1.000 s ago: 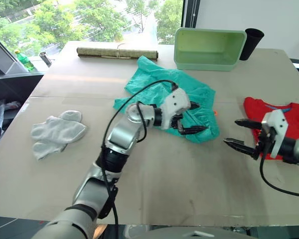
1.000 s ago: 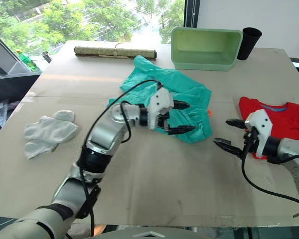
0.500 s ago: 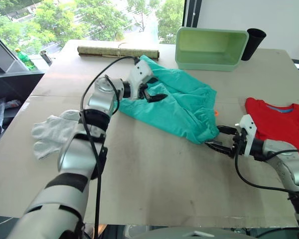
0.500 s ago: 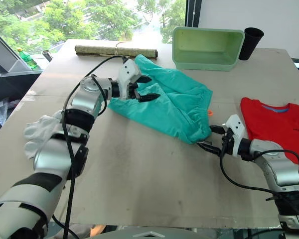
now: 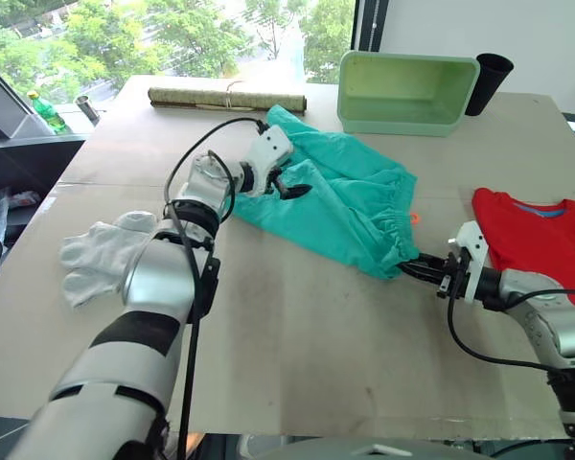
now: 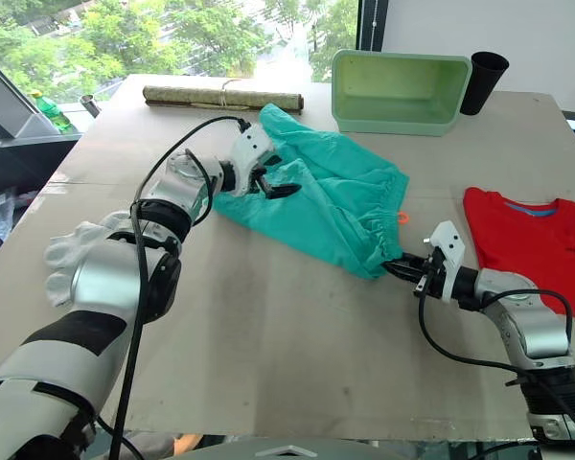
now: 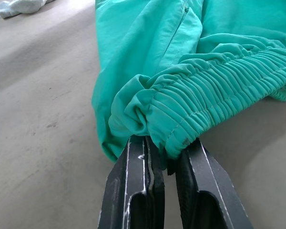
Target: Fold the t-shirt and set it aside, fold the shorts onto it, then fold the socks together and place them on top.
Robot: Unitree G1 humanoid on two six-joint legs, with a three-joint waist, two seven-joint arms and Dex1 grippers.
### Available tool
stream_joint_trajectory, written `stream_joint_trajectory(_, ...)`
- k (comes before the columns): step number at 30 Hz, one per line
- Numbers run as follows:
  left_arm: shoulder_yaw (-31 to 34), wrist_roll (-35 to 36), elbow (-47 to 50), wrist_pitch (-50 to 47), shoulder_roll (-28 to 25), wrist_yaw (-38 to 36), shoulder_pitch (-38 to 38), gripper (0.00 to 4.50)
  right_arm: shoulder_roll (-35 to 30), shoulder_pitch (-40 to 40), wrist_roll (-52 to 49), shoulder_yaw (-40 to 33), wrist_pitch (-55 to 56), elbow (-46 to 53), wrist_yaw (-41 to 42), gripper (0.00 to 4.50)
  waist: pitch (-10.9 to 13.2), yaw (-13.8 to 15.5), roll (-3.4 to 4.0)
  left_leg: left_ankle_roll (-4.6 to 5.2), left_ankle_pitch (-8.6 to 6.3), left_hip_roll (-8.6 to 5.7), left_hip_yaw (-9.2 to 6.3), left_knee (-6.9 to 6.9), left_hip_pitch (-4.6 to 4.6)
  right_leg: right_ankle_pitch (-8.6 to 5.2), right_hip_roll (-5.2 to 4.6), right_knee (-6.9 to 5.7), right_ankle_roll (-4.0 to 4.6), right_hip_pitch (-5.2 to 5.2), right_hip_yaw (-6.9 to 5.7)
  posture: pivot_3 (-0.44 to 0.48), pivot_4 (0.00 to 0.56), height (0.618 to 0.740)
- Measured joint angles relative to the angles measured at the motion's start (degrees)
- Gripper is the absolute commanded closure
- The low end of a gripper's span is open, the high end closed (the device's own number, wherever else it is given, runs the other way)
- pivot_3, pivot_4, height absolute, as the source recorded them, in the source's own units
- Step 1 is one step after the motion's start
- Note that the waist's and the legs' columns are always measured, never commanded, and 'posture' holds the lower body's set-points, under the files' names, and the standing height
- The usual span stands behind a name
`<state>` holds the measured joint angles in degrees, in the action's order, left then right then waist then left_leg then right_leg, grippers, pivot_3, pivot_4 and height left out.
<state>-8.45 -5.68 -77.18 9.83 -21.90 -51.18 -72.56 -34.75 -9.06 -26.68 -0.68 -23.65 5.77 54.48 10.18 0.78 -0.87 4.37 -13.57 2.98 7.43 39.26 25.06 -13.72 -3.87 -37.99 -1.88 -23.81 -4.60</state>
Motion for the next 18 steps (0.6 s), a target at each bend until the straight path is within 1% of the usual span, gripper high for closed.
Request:
stream_joint_trajectory(4,-2.0,-4.5,0.0,4.2,0.2,0.0,-1.6,0.02,0.2,0.8,0.2,0.0,0.1,0.6,-0.4,4.40,0.0,0.0,0.00,0.00,0.00,0.00,0.02,0.00,0.00,0.00,0.00,-0.01,0.00,0.00,0.00,0.000,0.150,0.740)
stream_joint_trajectory(5,-3.4,-6.4,0.0,5.5,0.3,0.0,-1.8,0.02,0.2,0.9,0.2,0.0,0.1,0.8,-0.6,4.40,0.0,0.0,0.00,0.00,0.00,-0.01,0.02,0.00,-0.01,0.00,0.00,-0.01,0.00,0.00,0.00,0.000,0.150,0.740)
stream_joint_trajectory(10,-5.2,-10.4,-0.8,6.3,2.0,0.0,-1.9,0.02,-0.4,3.2,-0.5,0.1,-0.9,3.9,-0.3,4.40,0.0,0.1,0.00,0.00,0.00,-0.01,0.00,0.00,0.01,0.00,0.00,-0.01,0.00,0.00,-0.01,0.000,0.150,0.740)
stream_joint_trajectory(11,-5.3,-11.1,-1.1,6.4,2.4,0.0,-1.9,0.02,-1.6,4.6,-1.1,0.2,-1.9,5.4,0.9,4.40,0.0,0.0,-0.01,0.01,0.00,-0.01,0.00,0.01,0.02,0.00,-0.01,0.00,0.00,-0.01,0.00,0.000,0.150,0.740)
stream_joint_trajectory(12,-5.0,-11.1,-1.1,6.4,2.8,-0.7,-2.2,0.02,-4.5,6.9,-2.0,0.3,-3.4,7.4,3.1,4.40,0.0,0.0,0.00,0.01,-0.01,-0.02,-0.01,0.02,0.03,0.00,-0.05,-0.01,0.00,-0.03,-0.02,0.000,0.150,0.740)
stream_joint_trajectory(18,-4.6,-11.1,-1.1,6.4,2.9,-5.3,-3.5,0.02,-12.3,11.9,-5.0,-0.4,-7.7,11.3,8.1,4.40,0.0,0.0,-0.03,0.09,-0.05,-0.02,-0.03,0.02,0.02,0.00,-0.07,-0.01,0.00,-0.02,-0.05,0.000,0.150,0.740)
